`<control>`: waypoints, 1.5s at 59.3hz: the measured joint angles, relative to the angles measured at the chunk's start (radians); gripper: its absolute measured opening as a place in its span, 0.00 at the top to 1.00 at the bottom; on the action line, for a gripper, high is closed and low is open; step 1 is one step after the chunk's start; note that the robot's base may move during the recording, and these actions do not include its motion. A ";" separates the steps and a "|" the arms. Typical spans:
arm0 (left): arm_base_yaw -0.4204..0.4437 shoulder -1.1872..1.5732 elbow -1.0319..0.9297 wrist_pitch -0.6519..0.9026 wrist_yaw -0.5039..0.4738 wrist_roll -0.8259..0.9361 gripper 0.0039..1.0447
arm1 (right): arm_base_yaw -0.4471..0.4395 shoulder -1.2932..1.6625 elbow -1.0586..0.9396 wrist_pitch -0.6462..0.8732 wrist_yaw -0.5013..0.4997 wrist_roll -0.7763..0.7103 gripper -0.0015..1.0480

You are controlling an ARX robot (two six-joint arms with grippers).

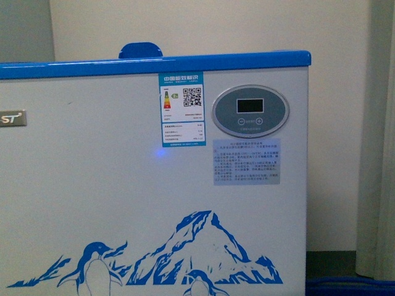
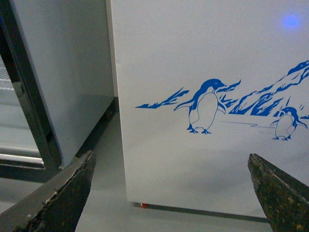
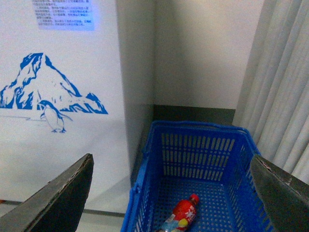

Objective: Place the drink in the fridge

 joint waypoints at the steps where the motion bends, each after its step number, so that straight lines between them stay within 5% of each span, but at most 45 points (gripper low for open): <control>1: 0.000 0.000 0.000 0.000 0.000 0.000 0.08 | 0.000 0.000 0.000 0.000 0.000 0.000 0.07; 20: 0.000 0.002 0.000 0.000 0.000 0.000 0.08 | 0.001 0.002 0.000 -0.002 0.006 0.003 0.07; 23: 0.000 0.002 0.000 0.000 0.000 0.000 0.08 | 0.027 0.066 0.037 -0.103 0.116 0.063 0.07; 28: 0.000 0.002 0.000 0.000 0.000 0.000 0.08 | -0.009 0.276 0.101 -0.152 0.171 0.152 0.07; 44: 0.000 0.002 0.000 0.000 0.000 0.000 0.08 | -0.241 1.339 0.421 0.172 -0.025 0.256 0.07; 65: 0.000 0.002 0.000 0.000 0.000 0.000 0.08 | -0.184 2.311 0.909 0.307 0.007 0.410 0.07; 89: 0.000 0.002 0.000 0.000 0.000 0.000 0.08 | -0.147 2.713 1.278 0.272 0.039 0.443 0.07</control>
